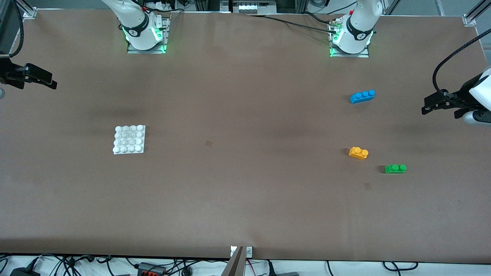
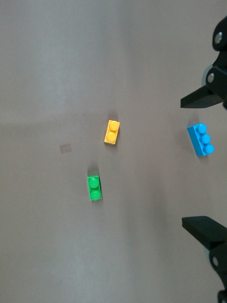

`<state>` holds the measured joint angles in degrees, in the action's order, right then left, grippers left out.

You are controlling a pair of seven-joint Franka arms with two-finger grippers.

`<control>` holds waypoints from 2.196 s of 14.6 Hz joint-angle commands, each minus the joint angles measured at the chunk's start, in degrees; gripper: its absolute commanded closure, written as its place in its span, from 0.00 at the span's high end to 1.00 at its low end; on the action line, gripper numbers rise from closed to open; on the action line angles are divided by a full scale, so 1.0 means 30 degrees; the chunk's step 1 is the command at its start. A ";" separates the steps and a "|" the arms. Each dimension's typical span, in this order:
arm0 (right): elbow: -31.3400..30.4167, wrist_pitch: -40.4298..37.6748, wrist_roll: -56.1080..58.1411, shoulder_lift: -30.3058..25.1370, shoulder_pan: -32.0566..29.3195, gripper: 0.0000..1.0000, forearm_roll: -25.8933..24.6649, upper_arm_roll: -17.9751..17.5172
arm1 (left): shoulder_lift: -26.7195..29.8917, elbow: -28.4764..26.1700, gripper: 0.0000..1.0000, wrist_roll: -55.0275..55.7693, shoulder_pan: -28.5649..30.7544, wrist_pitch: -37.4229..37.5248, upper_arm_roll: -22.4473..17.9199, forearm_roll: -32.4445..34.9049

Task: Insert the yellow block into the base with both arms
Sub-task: 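Reach the right gripper down to the white stud base plate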

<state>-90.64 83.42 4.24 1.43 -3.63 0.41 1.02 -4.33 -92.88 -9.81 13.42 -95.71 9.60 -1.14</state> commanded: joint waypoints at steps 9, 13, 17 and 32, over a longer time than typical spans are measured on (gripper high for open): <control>0.0099 -0.0853 -0.0038 0.1660 0.0009 1.00 -0.0724 -0.0018 | -0.0401 0.0491 1.00 -0.1505 0.0740 0.0056 -0.0036 -0.1202; -0.0865 0.1130 -0.0125 0.3038 0.1235 1.00 -0.0753 -0.0106 | -0.0547 0.0491 1.00 -0.1535 0.0976 0.0056 -0.0036 -0.1495; -0.4698 0.6634 -0.0068 0.3039 0.1241 1.00 -0.0753 -0.0106 | -0.0548 0.0491 1.00 -0.1535 0.1005 0.0056 -0.0036 -0.1495; -0.9424 1.9157 0.0870 0.8195 0.0478 0.91 -0.0490 -0.0047 | -0.0577 0.0491 1.00 -0.1535 0.1239 0.0086 -0.0036 -0.1847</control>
<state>-119.13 139.78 5.37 25.33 -1.55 -1.14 1.31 -5.59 -92.68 -12.89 16.75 -95.72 9.57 -5.10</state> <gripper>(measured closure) 0.026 0.000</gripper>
